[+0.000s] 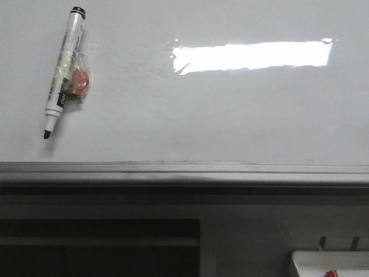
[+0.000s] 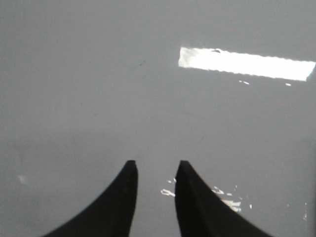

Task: Write number 2 on whiteboard

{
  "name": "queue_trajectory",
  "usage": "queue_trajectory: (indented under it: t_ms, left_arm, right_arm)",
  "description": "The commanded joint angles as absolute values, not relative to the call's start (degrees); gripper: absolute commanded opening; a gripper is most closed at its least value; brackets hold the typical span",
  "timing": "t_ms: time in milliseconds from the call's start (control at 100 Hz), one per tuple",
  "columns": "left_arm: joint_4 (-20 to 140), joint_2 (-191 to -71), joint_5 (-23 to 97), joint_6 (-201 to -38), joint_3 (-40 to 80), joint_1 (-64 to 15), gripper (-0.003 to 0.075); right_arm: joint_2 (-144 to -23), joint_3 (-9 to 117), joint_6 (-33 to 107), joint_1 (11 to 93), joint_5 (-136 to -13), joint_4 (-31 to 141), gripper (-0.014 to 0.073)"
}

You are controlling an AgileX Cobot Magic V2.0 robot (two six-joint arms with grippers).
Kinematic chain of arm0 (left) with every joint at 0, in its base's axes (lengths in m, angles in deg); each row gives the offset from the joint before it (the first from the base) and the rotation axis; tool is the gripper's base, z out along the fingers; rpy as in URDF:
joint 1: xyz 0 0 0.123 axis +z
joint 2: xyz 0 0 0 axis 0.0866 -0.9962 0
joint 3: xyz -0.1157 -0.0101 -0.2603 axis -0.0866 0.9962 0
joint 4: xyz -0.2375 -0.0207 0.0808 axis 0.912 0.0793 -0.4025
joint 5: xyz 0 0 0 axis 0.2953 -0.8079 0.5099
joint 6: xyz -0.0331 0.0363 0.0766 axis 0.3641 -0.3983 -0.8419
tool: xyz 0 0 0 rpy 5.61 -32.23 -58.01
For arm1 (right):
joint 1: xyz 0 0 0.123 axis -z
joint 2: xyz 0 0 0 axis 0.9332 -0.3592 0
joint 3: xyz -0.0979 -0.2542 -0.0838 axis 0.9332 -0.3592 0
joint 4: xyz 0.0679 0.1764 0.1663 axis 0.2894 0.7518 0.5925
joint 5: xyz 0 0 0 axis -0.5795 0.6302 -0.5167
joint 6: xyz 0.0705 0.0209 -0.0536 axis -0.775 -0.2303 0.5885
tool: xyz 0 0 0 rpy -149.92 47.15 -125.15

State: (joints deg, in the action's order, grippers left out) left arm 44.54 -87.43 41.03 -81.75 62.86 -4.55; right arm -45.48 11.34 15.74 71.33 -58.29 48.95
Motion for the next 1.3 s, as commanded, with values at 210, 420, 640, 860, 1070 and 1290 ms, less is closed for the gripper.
queue_trajectory:
  t_ms: [210, 420, 640, 860, 1070, 1290]
  left_arm:
    - [43.72, -94.88, 47.51, -84.87, 62.2, -12.05, 0.0337]
    - [43.78, -101.17, 53.46, -84.87, 61.76, -28.84, 0.0337]
    - [46.17, -114.01, 62.55, -84.64, 61.62, -40.57, 0.0337]
    - [47.89, -126.96, 66.72, -84.64, 57.71, -43.74, 0.0337]
    - [47.98, -136.22, 67.55, -84.64, 53.25, -43.98, 0.0337]
    - [52.32, -140.27, 67.25, -84.64, 52.74, -43.98, 0.0204]
  right_arm:
    - [-46.34, 13.37, 19.55, 71.16, -59.82, 52.24, -0.006]
    - [-46.34, 13.37, 22.26, 69.98, -61.11, 52.33, -0.006]
    - [-46.34, 13.37, 22.26, 67.49, -61.66, 52.33, -0.006]
    - [-46.34, 13.37, 22.26, 67.22, -61.76, 52.36, -0.006]
    - [-46.34, 13.37, 22.26, 67.22, -61.76, 52.46, -0.0061]
    - [-46.34, 13.37, 22.26, 67.22, -61.76, 52.48, -0.0061]
